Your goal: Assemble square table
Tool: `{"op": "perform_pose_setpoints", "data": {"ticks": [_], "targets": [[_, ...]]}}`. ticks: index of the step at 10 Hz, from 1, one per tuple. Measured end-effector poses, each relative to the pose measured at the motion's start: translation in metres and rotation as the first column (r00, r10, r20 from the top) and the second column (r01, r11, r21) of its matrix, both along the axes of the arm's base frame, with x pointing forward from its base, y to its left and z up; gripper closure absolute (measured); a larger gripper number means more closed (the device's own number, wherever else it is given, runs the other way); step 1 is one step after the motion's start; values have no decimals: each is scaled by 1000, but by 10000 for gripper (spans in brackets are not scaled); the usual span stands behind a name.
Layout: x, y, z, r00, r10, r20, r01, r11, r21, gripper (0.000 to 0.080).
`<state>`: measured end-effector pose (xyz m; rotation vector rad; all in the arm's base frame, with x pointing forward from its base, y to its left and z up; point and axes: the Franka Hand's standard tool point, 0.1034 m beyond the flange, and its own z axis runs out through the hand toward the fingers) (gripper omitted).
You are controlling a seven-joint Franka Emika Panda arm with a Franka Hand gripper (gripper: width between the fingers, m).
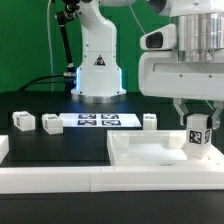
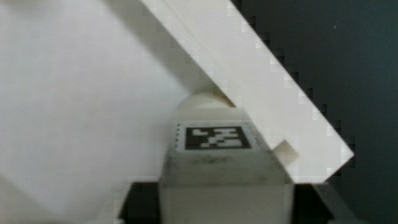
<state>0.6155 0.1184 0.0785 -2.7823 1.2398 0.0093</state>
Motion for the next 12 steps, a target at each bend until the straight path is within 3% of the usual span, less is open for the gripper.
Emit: {"op": "perform_pose_setpoints", "data": {"ticks": [6, 7, 8, 9, 12], "targets": [[0, 2, 0, 955, -295, -28, 296, 955, 25, 509], [0, 2, 0, 966, -259, -24, 260, 965, 25, 509], [0, 2, 0, 974, -225, -20, 225, 974, 25, 403], [0, 3, 0, 982, -191, -16, 191, 981, 24, 240], [1, 5, 1, 990, 139, 23, -139, 990, 12, 170]]}}
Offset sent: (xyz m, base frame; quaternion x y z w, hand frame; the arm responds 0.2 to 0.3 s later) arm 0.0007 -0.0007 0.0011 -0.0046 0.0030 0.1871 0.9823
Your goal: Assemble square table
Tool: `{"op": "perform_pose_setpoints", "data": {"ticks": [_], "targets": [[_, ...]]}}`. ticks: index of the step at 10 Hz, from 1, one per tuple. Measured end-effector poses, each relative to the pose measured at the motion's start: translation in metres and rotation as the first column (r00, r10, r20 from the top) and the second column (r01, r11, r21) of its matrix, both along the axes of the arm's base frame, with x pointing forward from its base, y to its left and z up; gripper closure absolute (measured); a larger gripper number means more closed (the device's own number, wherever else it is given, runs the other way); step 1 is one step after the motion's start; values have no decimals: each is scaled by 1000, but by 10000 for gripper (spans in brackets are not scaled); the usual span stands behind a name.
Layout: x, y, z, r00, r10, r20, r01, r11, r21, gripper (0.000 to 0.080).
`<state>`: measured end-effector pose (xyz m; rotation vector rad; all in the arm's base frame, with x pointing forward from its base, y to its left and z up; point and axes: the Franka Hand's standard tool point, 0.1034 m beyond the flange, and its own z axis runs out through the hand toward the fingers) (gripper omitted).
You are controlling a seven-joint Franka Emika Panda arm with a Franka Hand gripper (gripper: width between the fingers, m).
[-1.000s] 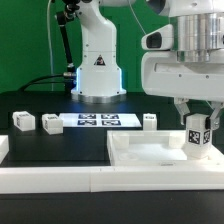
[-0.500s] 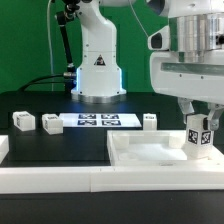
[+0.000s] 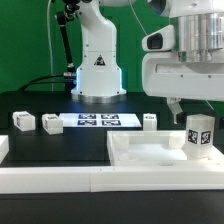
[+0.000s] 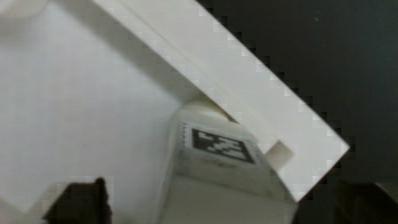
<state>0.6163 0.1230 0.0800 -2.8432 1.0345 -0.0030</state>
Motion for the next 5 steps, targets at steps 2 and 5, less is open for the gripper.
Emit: {"op": "perform_pose_setpoints", "data": {"ticks": [2, 5], "targets": [[0, 2, 1, 978, 207, 23, -207, 978, -9, 151], [0, 1, 2, 883, 467, 49, -466, 884, -31, 151]]}}
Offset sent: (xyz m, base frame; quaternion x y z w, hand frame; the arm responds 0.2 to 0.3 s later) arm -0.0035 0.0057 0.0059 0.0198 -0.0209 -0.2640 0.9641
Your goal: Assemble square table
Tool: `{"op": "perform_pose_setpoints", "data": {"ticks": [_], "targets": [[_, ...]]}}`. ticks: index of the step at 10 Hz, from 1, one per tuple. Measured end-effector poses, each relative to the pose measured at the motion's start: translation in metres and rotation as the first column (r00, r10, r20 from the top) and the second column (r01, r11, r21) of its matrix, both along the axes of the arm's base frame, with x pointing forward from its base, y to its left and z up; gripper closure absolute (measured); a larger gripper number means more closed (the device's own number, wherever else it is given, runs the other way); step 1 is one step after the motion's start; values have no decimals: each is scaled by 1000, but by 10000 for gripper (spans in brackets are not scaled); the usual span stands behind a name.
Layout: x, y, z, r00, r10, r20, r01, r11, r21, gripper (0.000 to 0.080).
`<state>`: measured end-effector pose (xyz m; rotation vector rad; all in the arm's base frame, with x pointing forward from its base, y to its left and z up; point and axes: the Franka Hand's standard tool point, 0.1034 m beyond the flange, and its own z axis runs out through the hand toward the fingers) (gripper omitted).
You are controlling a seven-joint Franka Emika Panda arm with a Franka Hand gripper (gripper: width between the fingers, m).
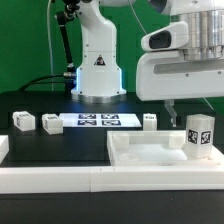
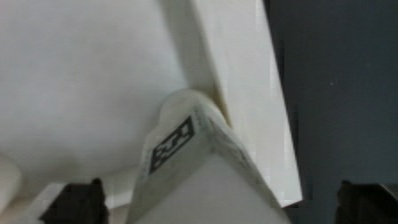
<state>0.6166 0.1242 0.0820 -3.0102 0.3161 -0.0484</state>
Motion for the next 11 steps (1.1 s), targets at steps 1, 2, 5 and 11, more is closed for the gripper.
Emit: {"op": "perform_pose_setpoints", "data": {"ticks": [1, 2, 5, 11], "targets": [[0, 0, 0, 995, 99, 11, -99, 995, -6, 151], [0, -1, -1, 985, 174, 18, -174, 985, -12, 151], [1, -2, -1, 929, 367, 37, -365, 930, -51, 151], [2, -8, -1, 867, 496, 41, -493, 867, -72, 465]]}}
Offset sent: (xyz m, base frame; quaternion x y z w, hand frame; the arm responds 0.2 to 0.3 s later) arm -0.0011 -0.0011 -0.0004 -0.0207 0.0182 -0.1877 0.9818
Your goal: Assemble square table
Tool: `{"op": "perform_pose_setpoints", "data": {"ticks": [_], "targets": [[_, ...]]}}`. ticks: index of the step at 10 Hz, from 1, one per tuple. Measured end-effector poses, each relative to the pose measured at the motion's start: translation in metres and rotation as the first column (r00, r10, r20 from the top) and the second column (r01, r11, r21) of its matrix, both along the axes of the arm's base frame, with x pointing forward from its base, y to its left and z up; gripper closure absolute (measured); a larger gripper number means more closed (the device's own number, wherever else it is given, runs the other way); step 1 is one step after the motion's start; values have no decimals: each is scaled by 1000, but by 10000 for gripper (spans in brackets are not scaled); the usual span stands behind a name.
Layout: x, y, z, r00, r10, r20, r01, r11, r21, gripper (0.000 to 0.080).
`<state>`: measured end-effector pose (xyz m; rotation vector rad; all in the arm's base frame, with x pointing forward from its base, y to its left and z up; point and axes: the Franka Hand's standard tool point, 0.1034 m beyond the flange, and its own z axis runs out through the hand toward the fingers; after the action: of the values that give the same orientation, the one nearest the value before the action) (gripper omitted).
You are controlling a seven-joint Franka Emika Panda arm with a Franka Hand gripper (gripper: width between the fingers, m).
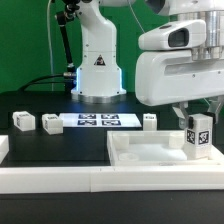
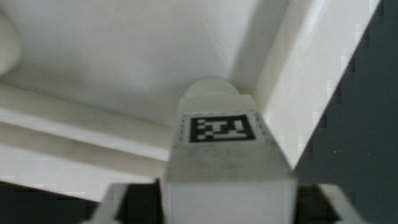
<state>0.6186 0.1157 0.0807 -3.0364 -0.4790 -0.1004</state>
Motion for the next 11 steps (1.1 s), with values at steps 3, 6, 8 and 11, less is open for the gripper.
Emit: {"op": "perform_pose_setpoints", "data": {"ticks": [3, 6, 8, 11], "targets": [[0, 0, 0, 996, -90, -8, 91, 996, 7, 509], [0, 1, 0, 901, -433, -40, 434, 901, 19, 509], [-1, 1, 0, 756, -650, -75, 653, 757, 17, 509], [-4, 2, -3, 522, -845, -119, 852, 524, 14, 509]]}}
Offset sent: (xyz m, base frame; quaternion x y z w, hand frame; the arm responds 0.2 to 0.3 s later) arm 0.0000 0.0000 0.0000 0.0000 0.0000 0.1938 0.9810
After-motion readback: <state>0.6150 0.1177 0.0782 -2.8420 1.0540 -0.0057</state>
